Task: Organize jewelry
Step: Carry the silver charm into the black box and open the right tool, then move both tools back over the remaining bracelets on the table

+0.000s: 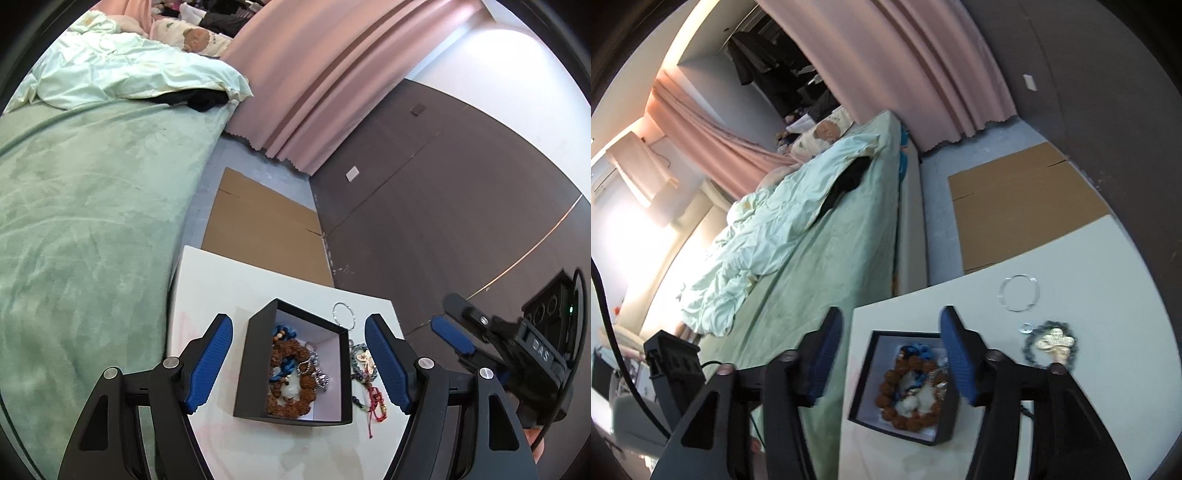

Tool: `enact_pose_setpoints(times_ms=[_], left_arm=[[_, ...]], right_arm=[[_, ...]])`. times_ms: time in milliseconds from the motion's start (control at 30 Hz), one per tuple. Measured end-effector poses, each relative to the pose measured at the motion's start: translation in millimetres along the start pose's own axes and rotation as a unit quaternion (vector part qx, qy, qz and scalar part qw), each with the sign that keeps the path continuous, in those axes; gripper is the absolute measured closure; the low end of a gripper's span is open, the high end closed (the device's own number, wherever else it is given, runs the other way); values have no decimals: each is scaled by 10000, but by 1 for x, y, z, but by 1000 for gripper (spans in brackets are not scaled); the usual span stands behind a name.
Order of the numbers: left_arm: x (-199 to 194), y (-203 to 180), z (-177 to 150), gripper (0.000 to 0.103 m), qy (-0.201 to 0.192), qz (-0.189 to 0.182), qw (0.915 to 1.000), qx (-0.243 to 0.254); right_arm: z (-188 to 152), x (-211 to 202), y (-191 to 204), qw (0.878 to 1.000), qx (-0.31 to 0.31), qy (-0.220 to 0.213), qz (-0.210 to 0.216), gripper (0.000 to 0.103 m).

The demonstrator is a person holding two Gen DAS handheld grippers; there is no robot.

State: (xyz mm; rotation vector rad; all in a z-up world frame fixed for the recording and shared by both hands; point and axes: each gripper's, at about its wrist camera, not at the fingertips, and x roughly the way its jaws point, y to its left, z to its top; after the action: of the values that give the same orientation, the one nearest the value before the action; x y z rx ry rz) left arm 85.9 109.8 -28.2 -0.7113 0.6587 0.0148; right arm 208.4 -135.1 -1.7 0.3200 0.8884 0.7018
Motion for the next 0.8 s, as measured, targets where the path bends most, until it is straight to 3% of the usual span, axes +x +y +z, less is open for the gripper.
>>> enact_pose_setpoints(times_ms=[233,567,800], left_arm=[[12,-22,-10,28,113,-196,9996,159],[36,-74,-41,28,466,-416,9946,824],[53,-100,-68,28,747,-459,9892,1178]], right_arm=[[-4,-34,-37,9990,363,-49,-262,38],[-27,-68,-86,9932,979,6,-630,38],[-48,-75,-126,9848,1421,348,-939,38]])
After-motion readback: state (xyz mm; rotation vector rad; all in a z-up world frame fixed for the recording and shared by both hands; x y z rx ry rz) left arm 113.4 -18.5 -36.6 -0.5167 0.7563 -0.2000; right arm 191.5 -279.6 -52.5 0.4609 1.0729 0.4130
